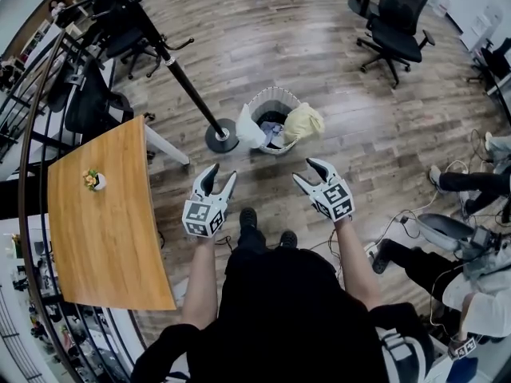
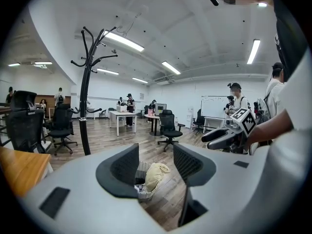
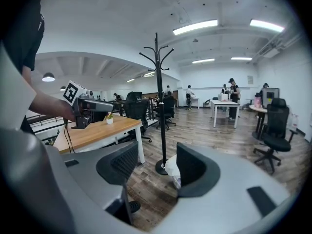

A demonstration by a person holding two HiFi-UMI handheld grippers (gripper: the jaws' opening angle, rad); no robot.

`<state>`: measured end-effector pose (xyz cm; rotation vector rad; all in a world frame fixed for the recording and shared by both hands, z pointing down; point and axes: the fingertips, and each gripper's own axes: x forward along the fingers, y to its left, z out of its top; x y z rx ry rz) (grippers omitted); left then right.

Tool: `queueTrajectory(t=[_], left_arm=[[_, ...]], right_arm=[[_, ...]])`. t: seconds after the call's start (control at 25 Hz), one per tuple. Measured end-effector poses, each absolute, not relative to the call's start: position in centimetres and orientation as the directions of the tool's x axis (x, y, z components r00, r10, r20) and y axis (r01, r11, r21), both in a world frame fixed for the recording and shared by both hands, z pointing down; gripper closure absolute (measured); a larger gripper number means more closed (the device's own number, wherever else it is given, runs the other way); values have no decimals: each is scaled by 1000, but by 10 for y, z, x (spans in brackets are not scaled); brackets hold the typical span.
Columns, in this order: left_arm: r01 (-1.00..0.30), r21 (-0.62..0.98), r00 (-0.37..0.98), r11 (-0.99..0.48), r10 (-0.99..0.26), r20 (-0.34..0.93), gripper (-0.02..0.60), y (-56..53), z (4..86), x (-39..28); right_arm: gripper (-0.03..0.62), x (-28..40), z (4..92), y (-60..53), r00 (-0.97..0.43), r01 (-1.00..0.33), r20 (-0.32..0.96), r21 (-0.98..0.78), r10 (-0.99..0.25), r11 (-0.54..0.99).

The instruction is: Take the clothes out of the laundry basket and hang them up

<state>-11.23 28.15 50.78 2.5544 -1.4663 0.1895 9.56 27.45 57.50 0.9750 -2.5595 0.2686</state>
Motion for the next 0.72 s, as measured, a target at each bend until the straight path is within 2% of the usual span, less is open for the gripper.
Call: queueTrajectory(t=[0.72], left_arm=[[-840,138,543,-525,-810,221,350,225,520,-169]], right_arm=[[332,47,584,229,-638,-720,452,-62,-624,691]])
